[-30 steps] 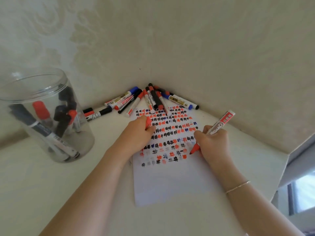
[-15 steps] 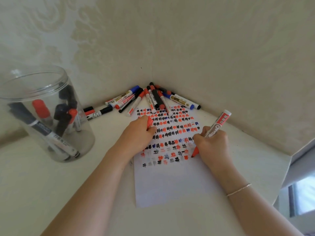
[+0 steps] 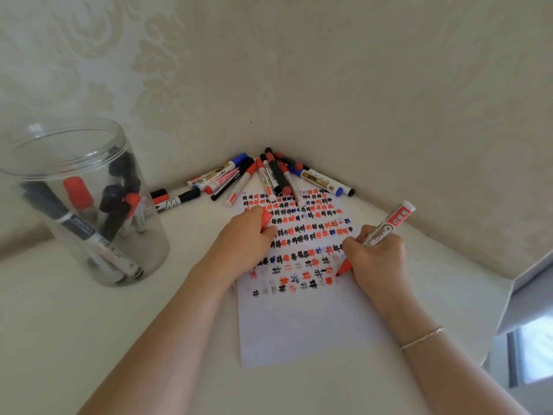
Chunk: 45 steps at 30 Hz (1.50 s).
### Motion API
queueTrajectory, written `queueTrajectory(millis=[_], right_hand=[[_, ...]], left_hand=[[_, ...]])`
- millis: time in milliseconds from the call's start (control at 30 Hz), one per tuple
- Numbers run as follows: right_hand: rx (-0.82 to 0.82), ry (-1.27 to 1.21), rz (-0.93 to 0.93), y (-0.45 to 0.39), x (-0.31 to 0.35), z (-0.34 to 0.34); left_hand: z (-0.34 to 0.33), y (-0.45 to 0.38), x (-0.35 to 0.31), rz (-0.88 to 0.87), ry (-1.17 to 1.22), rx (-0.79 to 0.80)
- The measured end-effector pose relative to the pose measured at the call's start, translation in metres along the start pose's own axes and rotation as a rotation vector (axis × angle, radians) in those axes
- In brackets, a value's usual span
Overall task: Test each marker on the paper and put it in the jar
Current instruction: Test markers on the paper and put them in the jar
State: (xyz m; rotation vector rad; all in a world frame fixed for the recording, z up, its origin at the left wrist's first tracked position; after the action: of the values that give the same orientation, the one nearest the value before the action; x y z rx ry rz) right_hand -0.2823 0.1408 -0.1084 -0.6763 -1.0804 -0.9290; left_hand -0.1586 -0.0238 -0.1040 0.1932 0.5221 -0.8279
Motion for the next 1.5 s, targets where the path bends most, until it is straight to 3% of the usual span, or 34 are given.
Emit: queueTrajectory(millis=[200, 300, 500, 567, 633, 867, 1000, 1167, 1267, 1367, 1433, 1500], right_hand=[[0.016, -0.008, 0.007, 0.001, -0.001, -0.002], [-0.011, -0.282, -0.088, -0.004, -0.002, 0.008], [0.314, -0.684, -0.058, -0.003, 0.05, -0.01], [0.331, -0.701, 0.002, -0.003, 0.067, -0.015], [0.285, -0.66, 0.055, -0.005, 0.077, -0.019], [0.276, -0.497, 0.078, -0.004, 0.075, -0.036], [0.386, -0.446, -0.006, -0.003, 0.072, -0.045], [0.573, -0.436, -0.05, -0.002, 0.08, -0.047], [0.399, -0.489, -0.056, -0.013, 0.086, -0.032], [0.196, -0.105, 0.125, -0.019, 0.094, -0.025], [0.164, 0.129, 0.227, -0.014, 0.096, -0.035], [0.163, 0.203, 0.292, -0.009, 0.096, -0.046]], left_hand=[[-0.001, 0.0, 0.001, -0.001, 0.018, 0.004], [0.003, 0.004, -0.005, -0.041, 0.161, -0.002], [0.011, 0.01, -0.021, -0.218, 0.448, 0.022], [0.011, 0.01, -0.02, -0.21, 0.553, 0.032], [0.013, 0.01, -0.019, -0.192, 0.638, 0.021], [0.016, 0.013, -0.021, -0.251, 0.565, 0.004], [0.02, 0.016, -0.026, -0.287, 0.714, 0.063], [0.02, 0.019, -0.023, -0.178, 0.971, 0.131], [0.024, 0.015, -0.014, -0.076, 1.015, 0.035], [0.026, 0.014, -0.009, 0.012, 0.951, -0.041], [0.026, 0.014, -0.006, 0.085, 0.918, -0.107], [0.026, 0.016, -0.002, 0.174, 0.896, -0.197]])
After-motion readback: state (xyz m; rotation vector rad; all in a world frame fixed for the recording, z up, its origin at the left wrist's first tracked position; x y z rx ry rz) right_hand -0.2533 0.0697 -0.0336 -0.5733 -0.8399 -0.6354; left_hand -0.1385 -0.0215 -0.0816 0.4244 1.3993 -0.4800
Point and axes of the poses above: each hand's wrist, its own y-axis away from the middle knuckle, its own z-axis out of the back of the hand, x = y × z, the point moved 5 cm from there along -y, towards the middle knuckle, and after that the axes turned 3 degrees about -z, right-handed, at the moved point
